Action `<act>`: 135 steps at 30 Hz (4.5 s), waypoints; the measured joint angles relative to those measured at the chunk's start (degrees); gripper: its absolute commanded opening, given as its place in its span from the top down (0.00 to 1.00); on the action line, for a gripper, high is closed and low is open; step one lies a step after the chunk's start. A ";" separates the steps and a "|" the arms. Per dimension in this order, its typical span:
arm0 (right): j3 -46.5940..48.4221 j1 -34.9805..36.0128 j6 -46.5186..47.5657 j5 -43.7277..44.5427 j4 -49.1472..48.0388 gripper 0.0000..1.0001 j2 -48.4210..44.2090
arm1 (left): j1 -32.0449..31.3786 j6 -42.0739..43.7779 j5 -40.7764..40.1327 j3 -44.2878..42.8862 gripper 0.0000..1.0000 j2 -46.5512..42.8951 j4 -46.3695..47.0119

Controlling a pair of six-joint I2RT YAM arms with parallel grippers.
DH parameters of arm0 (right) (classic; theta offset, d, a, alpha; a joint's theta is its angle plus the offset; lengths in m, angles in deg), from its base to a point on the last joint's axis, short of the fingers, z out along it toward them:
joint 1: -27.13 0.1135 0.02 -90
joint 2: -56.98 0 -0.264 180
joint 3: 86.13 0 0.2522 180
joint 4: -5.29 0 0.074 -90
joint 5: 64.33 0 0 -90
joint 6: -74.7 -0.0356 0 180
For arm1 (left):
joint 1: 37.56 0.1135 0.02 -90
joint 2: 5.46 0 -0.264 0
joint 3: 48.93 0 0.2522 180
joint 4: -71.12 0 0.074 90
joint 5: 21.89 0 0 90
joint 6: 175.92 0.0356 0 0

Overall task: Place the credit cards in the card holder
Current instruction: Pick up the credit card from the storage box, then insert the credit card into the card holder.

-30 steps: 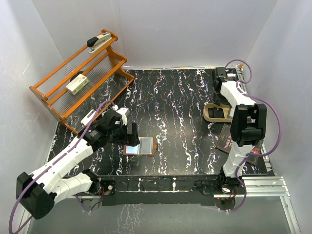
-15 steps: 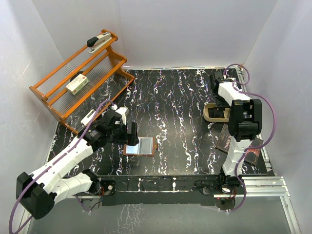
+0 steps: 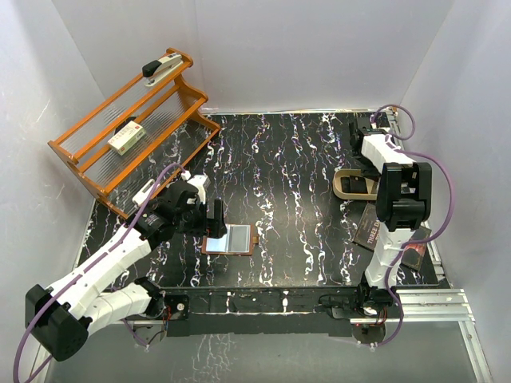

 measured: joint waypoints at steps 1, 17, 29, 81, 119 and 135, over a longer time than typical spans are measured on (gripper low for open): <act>0.00 -0.31 0.13 -0.04 -0.02 0.63 0.00 | 0.00 0.00 -0.11 0.00 0.02 -0.02 0.00; 0.63 -1.05 0.72 -0.63 -0.07 0.80 0.02 | 0.00 0.00 -0.37 0.00 0.01 -0.04 0.00; 1.86 -1.07 1.20 -2.14 0.31 1.00 0.00 | 0.00 -0.07 -0.50 0.00 0.01 0.11 0.00; -31.34 34.27 -21.51 -52.54 -18.03 1.00 -44.22 | 11.10 -14.29 17.68 10.38 0.68 24.37 19.39; -40.63 39.50 -25.73 -61.53 -46.18 1.00 -24.87 | 11.10 -17.99 18.25 12.74 0.91 23.96 21.16; -40.70 39.50 -23.63 -61.75 -47.80 1.00 -20.24 | 11.10 -17.53 19.10 12.74 0.93 24.94 22.36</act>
